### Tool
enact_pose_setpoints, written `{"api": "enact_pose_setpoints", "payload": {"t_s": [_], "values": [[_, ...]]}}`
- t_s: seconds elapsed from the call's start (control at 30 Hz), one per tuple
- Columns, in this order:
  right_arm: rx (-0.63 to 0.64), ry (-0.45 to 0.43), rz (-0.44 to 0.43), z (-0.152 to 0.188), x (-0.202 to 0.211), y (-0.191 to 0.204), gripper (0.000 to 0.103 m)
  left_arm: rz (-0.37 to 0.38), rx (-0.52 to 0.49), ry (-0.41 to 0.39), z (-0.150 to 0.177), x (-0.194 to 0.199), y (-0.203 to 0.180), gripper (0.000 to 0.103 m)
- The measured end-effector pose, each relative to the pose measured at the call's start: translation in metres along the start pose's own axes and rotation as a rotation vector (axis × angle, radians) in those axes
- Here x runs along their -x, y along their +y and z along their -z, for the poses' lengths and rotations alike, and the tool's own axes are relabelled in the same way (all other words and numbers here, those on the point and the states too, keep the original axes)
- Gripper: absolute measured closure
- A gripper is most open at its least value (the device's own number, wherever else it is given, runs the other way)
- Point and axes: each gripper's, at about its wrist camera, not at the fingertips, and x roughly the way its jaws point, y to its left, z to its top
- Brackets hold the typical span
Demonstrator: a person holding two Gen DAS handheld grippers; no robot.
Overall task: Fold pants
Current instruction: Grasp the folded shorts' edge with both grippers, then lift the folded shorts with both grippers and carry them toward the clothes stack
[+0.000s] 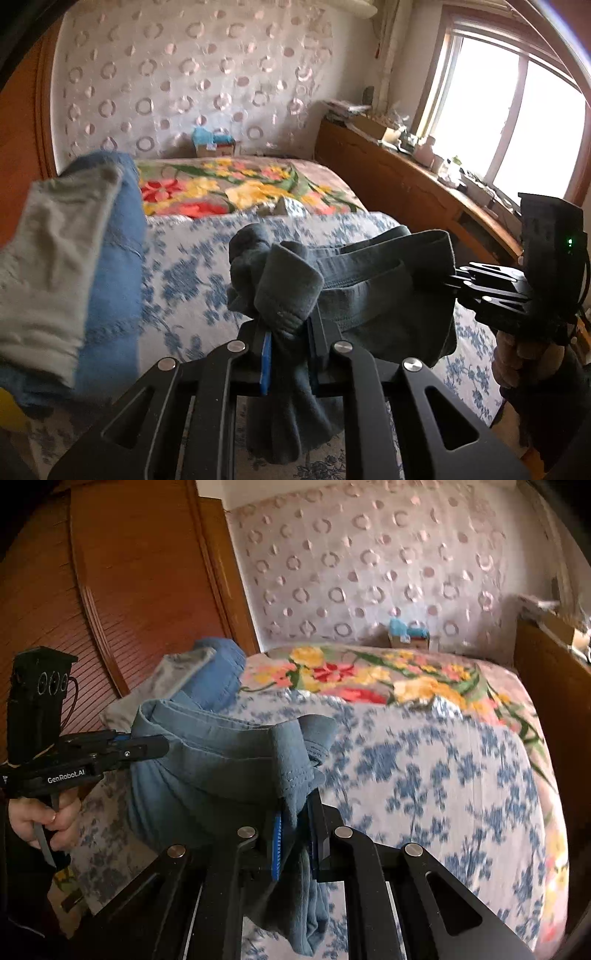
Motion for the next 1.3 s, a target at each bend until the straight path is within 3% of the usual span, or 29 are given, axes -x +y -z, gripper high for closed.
{"api": "enact_pose_setpoints", "payload": {"t_s": [0.7,1.3], "values": [[0.181,-0.099,-0.047,-0.077,-0.005,0.047,0.092,-0.126,-0.011,-0.139,-0.035,0.066,0.042,0.087],[0.360,-0.200,-0.132,-0.125,-0.084,0.057,0.092,-0.263,0.056,-0.254,-0.042,0.092,0.095,0.087]]}}
